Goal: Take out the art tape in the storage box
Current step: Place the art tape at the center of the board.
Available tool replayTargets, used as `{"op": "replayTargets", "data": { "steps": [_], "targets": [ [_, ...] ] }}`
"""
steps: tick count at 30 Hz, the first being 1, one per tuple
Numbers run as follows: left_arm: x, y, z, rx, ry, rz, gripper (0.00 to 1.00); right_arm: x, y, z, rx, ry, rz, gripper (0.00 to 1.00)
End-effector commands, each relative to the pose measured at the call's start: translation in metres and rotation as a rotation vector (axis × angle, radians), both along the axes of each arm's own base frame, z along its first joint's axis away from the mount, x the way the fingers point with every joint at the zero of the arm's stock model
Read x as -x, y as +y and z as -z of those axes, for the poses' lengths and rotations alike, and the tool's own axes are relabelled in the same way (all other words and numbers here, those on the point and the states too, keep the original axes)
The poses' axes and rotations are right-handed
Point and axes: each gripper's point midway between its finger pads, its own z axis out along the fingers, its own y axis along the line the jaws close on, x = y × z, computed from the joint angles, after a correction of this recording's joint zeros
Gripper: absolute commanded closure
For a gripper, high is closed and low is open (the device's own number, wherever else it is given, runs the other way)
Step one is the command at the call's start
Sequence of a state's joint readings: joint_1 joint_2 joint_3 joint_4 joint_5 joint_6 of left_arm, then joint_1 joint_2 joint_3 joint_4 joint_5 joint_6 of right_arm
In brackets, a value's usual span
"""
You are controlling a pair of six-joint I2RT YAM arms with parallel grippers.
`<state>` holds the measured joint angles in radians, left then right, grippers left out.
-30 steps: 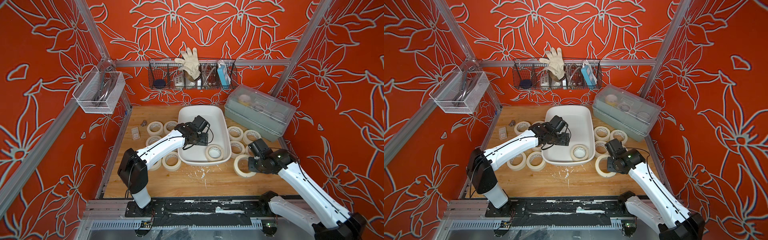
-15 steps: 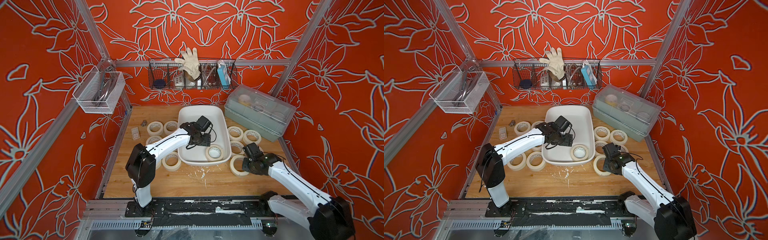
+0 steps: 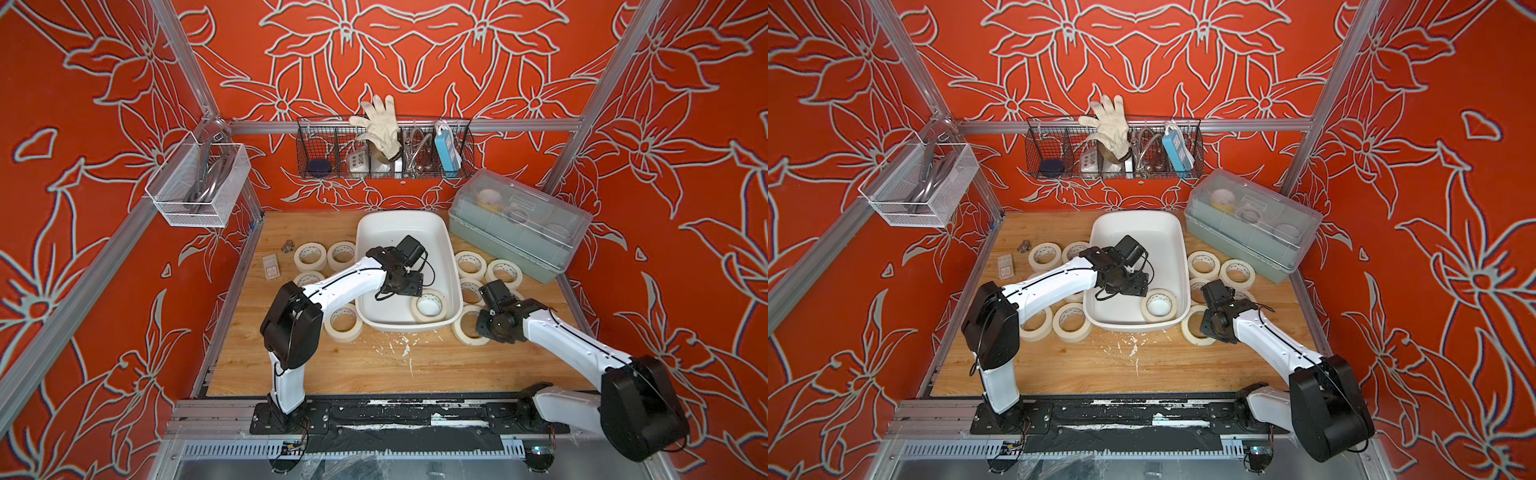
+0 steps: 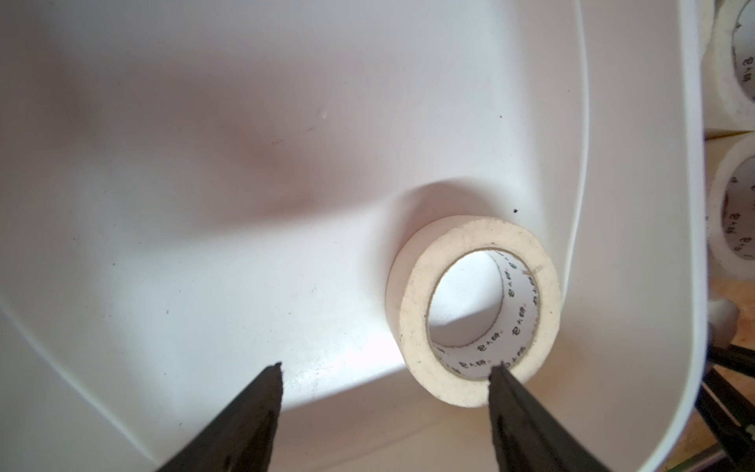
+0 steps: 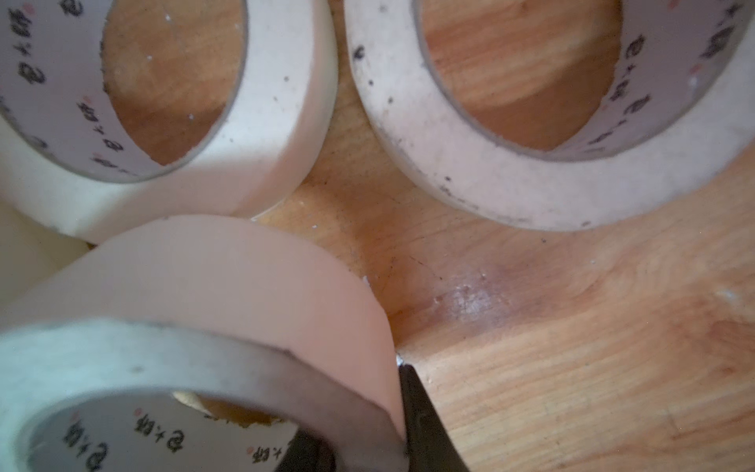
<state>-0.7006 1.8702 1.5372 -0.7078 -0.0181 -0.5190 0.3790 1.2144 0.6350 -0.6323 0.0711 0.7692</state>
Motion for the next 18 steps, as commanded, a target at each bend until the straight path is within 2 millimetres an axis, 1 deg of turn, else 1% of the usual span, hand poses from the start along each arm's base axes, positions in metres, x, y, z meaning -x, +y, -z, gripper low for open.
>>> {"op": "replayTargets", "data": {
  "steps": [1, 3, 8, 11, 14, 18],
  "targets": [
    [-0.001, -0.004, -0.005, 0.015, -0.004, 0.001, 0.22, 0.006, -0.001, 0.002, -0.020, 0.002, 0.003, 0.98],
    [-0.001, -0.004, -0.005, 0.013, -0.004, 0.001, 0.22, 0.008, -0.003, -0.005, -0.016, -0.013, 0.003, 1.00],
    [-0.001, -0.003, -0.007, 0.016, -0.008, -0.001, 0.22, 0.019, -0.010, -0.021, -0.007, -0.037, 0.000, 1.00],
    [-0.001, -0.003, -0.007, 0.015, -0.007, -0.002, 0.22, 0.025, -0.012, -0.027, -0.013, -0.044, 0.001, 1.00],
    [0.000, -0.002, -0.005, 0.013, -0.002, -0.005, 0.22, 0.032, -0.012, -0.023, -0.025, -0.026, 0.001, 1.00],
    [0.000, -0.004, -0.001, 0.015, 0.005, -0.006, 0.22, 0.031, -0.010, -0.012, -0.021, -0.008, -0.007, 1.00]
  ]
}}
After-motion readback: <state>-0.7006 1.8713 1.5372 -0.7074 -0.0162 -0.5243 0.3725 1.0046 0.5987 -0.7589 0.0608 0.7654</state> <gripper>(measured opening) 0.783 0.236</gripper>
